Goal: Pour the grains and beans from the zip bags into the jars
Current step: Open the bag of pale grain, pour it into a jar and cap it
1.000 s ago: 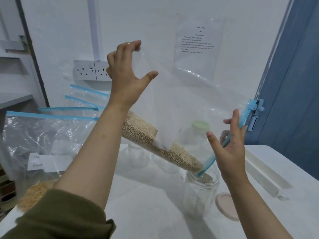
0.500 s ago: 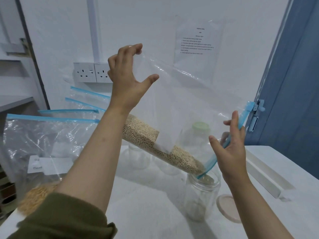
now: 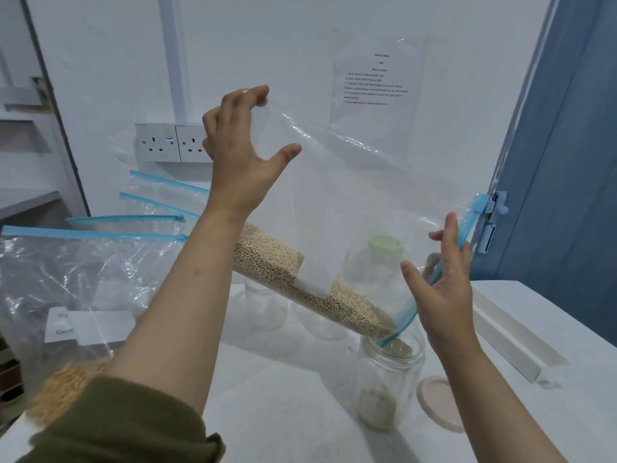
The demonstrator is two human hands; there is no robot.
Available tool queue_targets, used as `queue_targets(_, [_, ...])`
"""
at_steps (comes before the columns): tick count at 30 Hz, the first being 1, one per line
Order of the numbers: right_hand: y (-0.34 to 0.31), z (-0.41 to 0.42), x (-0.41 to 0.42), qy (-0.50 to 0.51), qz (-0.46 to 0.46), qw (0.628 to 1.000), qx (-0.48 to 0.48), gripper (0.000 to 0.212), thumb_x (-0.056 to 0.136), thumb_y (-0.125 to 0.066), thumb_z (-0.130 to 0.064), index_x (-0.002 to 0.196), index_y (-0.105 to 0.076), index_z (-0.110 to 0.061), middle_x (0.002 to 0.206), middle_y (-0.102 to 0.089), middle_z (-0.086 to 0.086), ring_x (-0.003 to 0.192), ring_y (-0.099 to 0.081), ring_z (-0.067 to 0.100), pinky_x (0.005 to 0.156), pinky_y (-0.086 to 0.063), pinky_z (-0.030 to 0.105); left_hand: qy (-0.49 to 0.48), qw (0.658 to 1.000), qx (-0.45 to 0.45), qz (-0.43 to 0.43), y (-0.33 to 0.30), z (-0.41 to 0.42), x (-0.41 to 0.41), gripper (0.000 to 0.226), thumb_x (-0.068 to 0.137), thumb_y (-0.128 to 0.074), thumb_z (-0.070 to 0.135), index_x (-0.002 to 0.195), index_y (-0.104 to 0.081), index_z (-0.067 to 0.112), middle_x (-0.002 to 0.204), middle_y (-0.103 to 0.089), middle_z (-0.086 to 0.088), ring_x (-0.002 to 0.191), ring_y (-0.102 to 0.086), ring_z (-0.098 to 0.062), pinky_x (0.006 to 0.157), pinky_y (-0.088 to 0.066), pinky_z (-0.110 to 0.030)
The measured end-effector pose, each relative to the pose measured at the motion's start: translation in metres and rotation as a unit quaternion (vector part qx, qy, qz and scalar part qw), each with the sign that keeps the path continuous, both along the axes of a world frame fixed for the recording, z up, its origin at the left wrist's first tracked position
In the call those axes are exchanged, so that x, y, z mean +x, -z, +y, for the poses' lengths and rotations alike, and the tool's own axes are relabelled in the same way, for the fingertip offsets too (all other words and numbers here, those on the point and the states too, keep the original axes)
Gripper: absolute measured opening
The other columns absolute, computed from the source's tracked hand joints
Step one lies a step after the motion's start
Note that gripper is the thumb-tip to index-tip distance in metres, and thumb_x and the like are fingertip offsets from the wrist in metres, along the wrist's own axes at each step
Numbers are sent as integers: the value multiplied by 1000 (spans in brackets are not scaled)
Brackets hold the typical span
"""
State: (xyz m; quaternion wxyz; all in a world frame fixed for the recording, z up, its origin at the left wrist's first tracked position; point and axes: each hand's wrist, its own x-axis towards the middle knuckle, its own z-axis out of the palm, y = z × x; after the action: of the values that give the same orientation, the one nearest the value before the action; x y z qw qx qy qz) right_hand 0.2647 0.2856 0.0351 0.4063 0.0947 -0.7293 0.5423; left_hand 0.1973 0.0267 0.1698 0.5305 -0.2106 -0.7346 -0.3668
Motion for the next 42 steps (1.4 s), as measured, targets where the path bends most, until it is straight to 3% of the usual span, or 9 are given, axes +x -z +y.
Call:
queue_targets(4, [-3,2,-1,-3,1,1000,-2,89,91,-66,-2,153,-18,-43,113,-40,-25,89,-43,1,96,-44,27,1,1000,1,-3,0,0,-1,70,79,-73,51,138,-47,24,129,-48,14,119,-31,-9,92,-26,-15])
queue_targets(10, [3,1,-1,-8,-5,1000,0,89,91,-67,-3,153,-18,-44,108,-39,-37,90,-44,0,99,-43,26,1,1000,3,-3,1,1,-2,69,79,-73,50,137,-48,24,130,-49,12,119,-32,-10,94,-30,-22])
queue_targets(16, [3,1,2,-9,-9,1000,-2,88,91,-66,-3,153,-18,-44,114,-41,-26,86,-45,0,98,-44,24,4,1000,3,3,0,1,0,68,79,-73,49,137,-49,23,130,-51,10,119,-33,-12,97,-35,-33])
queue_targets(21, [5,2,4,0,-11,1000,2,88,92,-66,-5,154,-18,-44,110,-40,-35,86,-45,2,100,-48,31,10,1000,1,1,-1,3,1,68,79,-74,49,137,-49,24,130,-50,10,120,-34,-13,97,-35,-33])
queue_targets(29, [6,3,5,10,-4,1000,7,85,93,-66,-7,155,-19,-41,113,-41,-29,85,-44,6,96,-49,32,10,1000,-1,-2,0,3,1,68,79,-74,49,137,-49,23,130,-51,8,122,-36,-16,97,-37,-37])
queue_targets(42, [10,4,4,8,4,1000,-14,79,95,-63,-9,157,-22,-36,113,-43,-24,87,-44,11,91,-48,21,6,1000,3,-1,0,5,0,66,78,-74,49,135,-50,26,127,-49,14,119,-32,-9,91,-32,-27])
